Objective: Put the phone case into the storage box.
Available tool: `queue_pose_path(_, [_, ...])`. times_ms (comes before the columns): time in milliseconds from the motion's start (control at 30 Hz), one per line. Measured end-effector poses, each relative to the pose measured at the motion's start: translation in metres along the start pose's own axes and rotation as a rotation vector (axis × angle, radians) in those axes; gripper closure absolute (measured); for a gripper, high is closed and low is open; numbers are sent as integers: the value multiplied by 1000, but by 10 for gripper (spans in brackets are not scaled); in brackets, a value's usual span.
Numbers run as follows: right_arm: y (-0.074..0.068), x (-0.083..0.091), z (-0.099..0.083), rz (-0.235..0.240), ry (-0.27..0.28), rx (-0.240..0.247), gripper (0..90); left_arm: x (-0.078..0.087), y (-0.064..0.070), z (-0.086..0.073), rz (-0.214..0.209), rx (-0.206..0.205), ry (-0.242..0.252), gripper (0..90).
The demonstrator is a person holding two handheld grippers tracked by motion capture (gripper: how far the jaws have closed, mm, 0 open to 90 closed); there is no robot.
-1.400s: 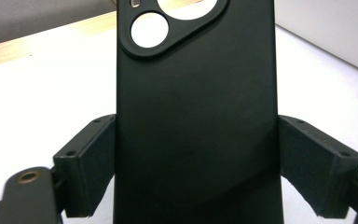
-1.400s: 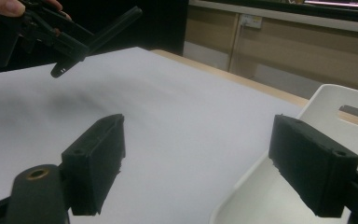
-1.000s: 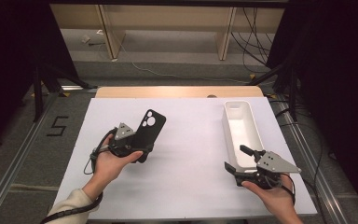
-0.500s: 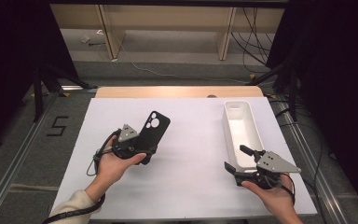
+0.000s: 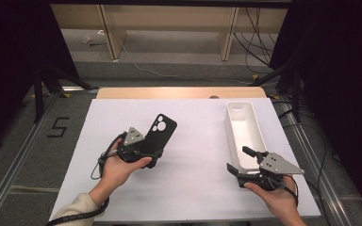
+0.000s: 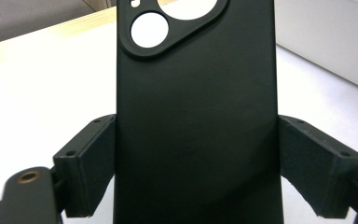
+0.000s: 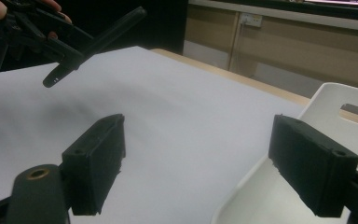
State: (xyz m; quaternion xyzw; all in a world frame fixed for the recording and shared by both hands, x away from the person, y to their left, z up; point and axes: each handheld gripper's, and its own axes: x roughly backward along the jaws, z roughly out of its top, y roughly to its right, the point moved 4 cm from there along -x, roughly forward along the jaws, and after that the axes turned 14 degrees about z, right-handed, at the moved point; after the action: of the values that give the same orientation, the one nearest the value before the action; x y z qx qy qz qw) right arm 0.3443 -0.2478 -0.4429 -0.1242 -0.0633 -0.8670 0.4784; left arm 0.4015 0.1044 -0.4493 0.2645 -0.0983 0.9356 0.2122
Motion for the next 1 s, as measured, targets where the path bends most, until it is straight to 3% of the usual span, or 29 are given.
queue_pose_path(1000, [0, 0, 0, -1, -1, 0, 200, 0, 26, 1, -55, -26, 3, 161])
